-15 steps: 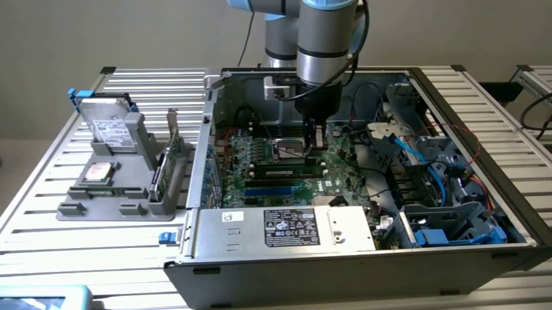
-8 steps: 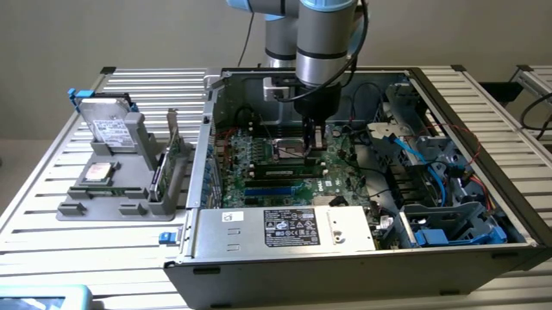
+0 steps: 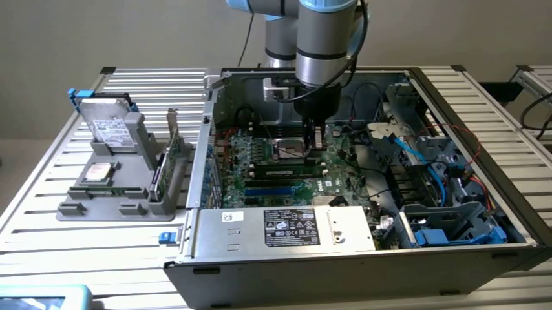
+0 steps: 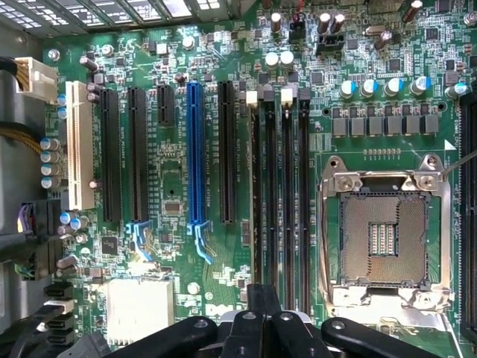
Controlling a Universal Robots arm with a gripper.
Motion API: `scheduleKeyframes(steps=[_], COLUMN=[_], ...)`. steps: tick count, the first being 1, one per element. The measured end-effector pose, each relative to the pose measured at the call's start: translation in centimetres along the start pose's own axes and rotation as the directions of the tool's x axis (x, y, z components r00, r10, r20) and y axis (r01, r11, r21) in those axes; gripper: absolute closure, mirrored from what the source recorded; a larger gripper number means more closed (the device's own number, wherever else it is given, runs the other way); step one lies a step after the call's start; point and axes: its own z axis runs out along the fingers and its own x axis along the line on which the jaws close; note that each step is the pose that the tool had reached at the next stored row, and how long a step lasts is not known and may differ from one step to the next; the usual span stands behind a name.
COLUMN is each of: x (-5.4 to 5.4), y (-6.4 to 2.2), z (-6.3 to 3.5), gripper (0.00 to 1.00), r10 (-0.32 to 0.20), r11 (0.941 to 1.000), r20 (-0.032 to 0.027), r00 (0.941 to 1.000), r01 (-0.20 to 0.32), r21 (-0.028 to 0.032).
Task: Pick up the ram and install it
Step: 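Press down the ram until it locks into place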
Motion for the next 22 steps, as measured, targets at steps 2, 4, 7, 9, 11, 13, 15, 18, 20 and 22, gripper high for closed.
scheduleKeyframes(steps=[2,4,7,9,11,13,15,18,20,22], x=[0.0,-0.01,-0.01,-0.01,0.0,-0.01,-0.01,0.0,0.0,0.01], y=[0.0,0.0,0.0,0.0,0.0,0.0,0.0,0.03,0.04,0.06], z=[0.02,0.04,0.05,0.05,0.05,0.05,0.05,0.05,0.05,0.05], gripper=[0.89,0.89,0.89,0.89,0.89,0.89,0.89,0.89,0.89,0.89], r10=[0.0,0.0,0.0,0.0,0.0,0.0,0.0,0.0,0.0,0.0], r11=[1.0,1.0,1.0,1.0,1.0,1.0,1.0,1.0,1.0,1.0], r20=[0.0009,0.0017,0.0022,0.0024,0.0025,0.0028,0.0027,0.0028,0.0028,0.0027], r00=[1.0,1.0,1.0,1.0,1.0,1.0,1.0,1.0,1.0,1.0], r01=[0.0,0.0,0.0,0.0,0.0,0.0,0.0,0.0,0.0,0.0], r21=[0.0005,0.001,0.0015,0.0018,0.0019,0.0022,0.0024,0.0029,0.0033,0.0036])
